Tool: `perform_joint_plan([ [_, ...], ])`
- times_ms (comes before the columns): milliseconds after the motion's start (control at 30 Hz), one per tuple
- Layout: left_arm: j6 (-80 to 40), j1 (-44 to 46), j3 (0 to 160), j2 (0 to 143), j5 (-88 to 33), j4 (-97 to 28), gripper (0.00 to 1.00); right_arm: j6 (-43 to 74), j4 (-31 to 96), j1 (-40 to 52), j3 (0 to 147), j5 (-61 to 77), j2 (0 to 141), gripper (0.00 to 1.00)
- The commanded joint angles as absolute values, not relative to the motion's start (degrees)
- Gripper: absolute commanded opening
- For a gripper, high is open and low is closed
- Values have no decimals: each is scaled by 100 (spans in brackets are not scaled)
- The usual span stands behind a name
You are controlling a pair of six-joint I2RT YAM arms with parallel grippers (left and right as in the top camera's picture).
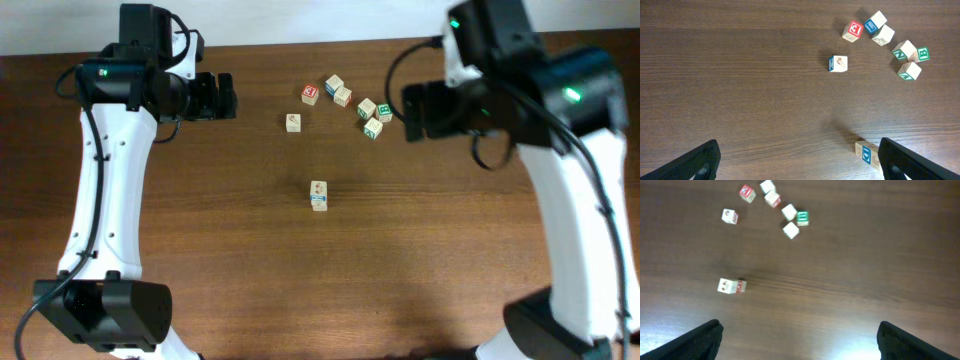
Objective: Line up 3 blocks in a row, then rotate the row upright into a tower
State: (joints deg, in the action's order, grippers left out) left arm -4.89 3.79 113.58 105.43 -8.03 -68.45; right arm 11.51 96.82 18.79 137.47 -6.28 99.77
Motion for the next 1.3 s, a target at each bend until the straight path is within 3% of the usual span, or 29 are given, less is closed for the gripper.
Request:
perform_joint_plan([
  [0,-399,379,11410,10499,-720,-6869,99,1092,9734,1863,13784,-1011,9373,98],
  [367,-399,379,11410,10499,-720,-6869,99,858,9732,1868,13780,-1041,8567,98],
  [633,-399,379,11410,10499,-720,-6869,99,1009,9732,1848,13780,-2178,8248,98],
  [767,-399,379,11410,10499,-720,-6869,99,1011,9487,1094,13596,-1979,7955,98],
  [933,-401,379,11410,10499,-720,-6869,99,779,7822,342,11712,-1494,6788,98],
  [1267,-399,379,11410,10499,-720,-6869,99,471,3601,-340,5658,-78,3487,98],
])
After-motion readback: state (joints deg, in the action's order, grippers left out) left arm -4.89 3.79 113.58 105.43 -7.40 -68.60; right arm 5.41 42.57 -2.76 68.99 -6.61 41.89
